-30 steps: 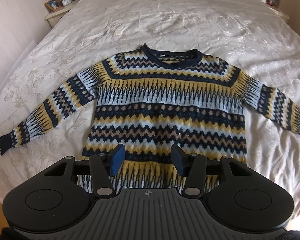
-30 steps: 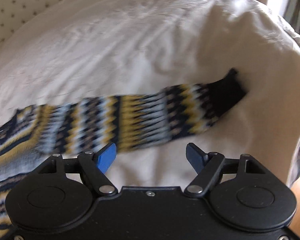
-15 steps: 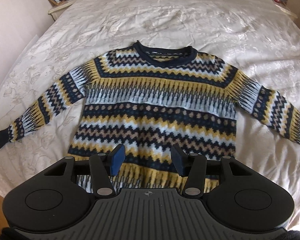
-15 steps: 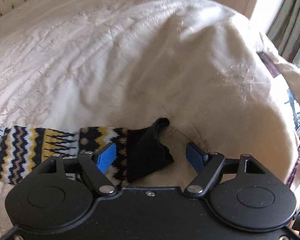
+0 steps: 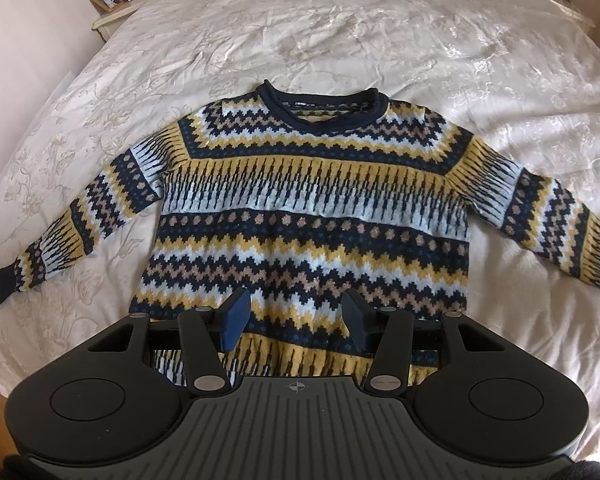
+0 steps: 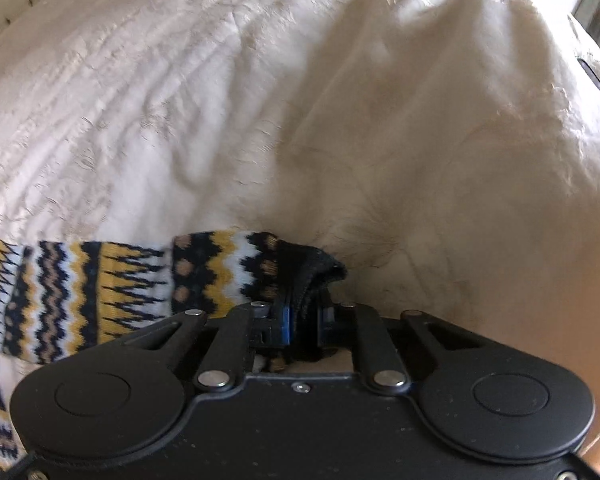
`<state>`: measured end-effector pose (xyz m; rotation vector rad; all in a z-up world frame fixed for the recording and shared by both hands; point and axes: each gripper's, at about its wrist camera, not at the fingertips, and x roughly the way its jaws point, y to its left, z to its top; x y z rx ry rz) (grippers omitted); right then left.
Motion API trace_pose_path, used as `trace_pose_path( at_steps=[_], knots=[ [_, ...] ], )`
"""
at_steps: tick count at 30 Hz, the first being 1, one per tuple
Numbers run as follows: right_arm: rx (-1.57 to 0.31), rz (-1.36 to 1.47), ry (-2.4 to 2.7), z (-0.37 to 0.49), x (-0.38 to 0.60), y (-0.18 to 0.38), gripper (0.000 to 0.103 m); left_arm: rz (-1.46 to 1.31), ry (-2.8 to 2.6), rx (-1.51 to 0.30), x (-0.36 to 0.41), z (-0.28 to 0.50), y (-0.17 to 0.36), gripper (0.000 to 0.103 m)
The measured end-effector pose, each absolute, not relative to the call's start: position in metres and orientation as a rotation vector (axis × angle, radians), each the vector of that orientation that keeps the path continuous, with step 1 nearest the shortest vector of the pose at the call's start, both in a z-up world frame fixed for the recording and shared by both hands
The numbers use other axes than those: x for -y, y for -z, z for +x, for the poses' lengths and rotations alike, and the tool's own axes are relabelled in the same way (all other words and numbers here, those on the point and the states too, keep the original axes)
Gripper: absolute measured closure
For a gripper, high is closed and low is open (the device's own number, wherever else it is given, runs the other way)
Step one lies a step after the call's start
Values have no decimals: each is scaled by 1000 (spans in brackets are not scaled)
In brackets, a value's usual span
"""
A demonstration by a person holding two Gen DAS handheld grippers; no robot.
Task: Fold small clothes
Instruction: 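Move the right tool to the navy sleeve cuff and close on it, then carry the held sleeve across the sweater body with the right tool, then open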
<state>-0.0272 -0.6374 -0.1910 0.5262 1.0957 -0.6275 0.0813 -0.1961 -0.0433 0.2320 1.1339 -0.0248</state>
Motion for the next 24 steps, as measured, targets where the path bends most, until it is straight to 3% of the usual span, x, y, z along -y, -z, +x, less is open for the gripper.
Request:
trace_pose_path(
  at_steps=[14,24],
  knots=[
    [-964,545,483,16,580,115,85,140,13,-1148,140,88,49,53],
    [-880,493,308,104,471,51,85,120,8,-1120,64,107,51,53]
  ],
)
